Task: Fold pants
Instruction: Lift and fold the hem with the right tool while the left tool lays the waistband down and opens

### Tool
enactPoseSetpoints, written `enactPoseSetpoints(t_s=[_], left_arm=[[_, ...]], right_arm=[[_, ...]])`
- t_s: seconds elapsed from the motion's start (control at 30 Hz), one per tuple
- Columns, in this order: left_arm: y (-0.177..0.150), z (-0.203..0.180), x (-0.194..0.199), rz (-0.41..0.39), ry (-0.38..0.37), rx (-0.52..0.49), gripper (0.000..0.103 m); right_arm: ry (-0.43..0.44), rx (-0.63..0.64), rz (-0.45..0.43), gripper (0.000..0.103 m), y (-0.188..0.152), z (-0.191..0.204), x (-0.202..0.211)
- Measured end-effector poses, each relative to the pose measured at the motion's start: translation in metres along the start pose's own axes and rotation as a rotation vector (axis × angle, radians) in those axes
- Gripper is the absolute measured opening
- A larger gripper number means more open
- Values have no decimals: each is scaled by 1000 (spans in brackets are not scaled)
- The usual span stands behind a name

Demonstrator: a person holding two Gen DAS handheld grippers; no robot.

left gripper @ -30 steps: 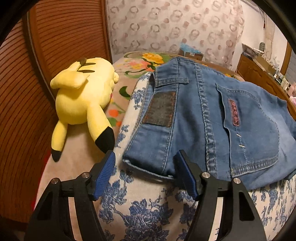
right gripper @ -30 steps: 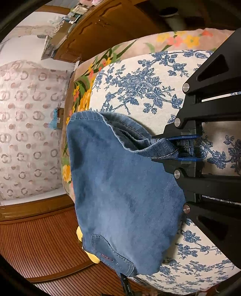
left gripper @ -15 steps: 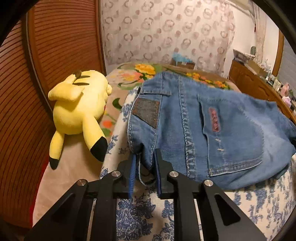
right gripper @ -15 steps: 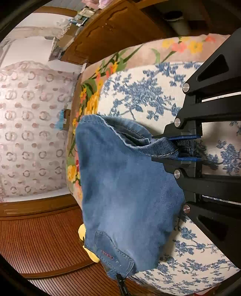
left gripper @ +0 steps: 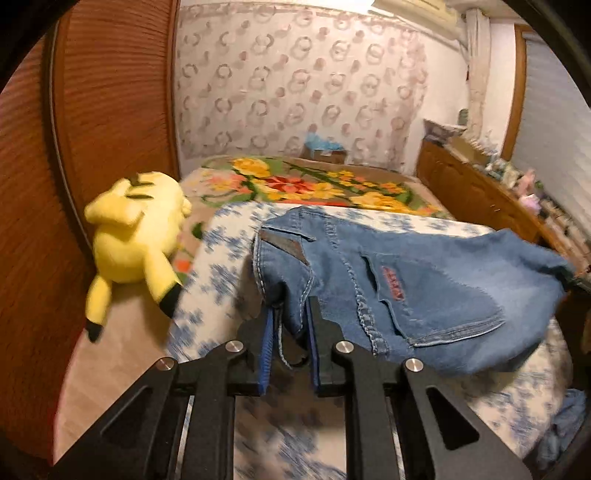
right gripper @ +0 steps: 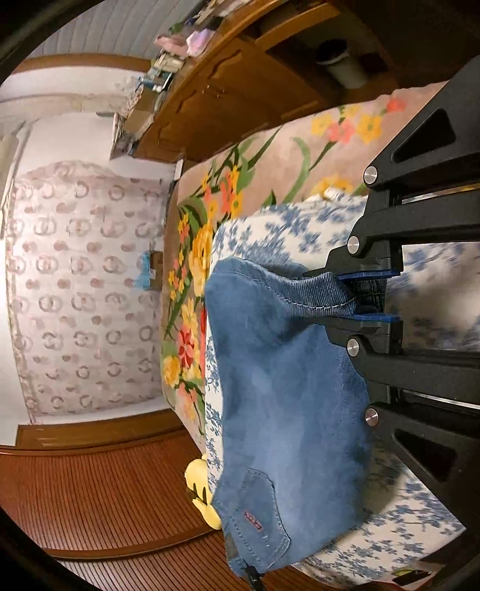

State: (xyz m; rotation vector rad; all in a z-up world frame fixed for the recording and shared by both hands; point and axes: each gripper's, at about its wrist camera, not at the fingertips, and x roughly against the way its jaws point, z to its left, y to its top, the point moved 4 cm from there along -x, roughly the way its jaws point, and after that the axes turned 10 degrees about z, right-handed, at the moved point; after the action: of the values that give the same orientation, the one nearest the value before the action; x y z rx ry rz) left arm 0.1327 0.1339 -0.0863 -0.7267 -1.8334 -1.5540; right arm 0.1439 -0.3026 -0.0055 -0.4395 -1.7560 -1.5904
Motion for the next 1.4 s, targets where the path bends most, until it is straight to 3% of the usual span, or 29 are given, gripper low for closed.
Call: enactPoseSetpoints(t_s=[0.23, 0.57, 0.8, 0.93, 1.03, 1.37, 1.4], left_arm=[[-37, -31, 31, -15, -32, -61, 17], [-73, -26, 9, 66, 24, -46, 24], [-69, -28, 20, 38, 62, -43, 56], [-63, -36, 27, 7, 60, -67, 59], [-60, -47, 31, -13, 28, -82, 77], [-58, -96, 18, -26, -51, -152, 78], [-58, -100, 18, -32, -55, -155, 78]], right_arm=[[-3, -65, -33, 13, -39, -5, 44], [31, -114, 5, 13, -56, 2, 30], [27, -155, 9, 23, -54, -11, 33], [46, -151, -13, 23, -63, -4, 47], [62, -147, -16, 23, -68, -2, 49], [78, -141, -39, 23, -74, -6, 50], [75, -135, -42, 16, -75, -4, 50]])
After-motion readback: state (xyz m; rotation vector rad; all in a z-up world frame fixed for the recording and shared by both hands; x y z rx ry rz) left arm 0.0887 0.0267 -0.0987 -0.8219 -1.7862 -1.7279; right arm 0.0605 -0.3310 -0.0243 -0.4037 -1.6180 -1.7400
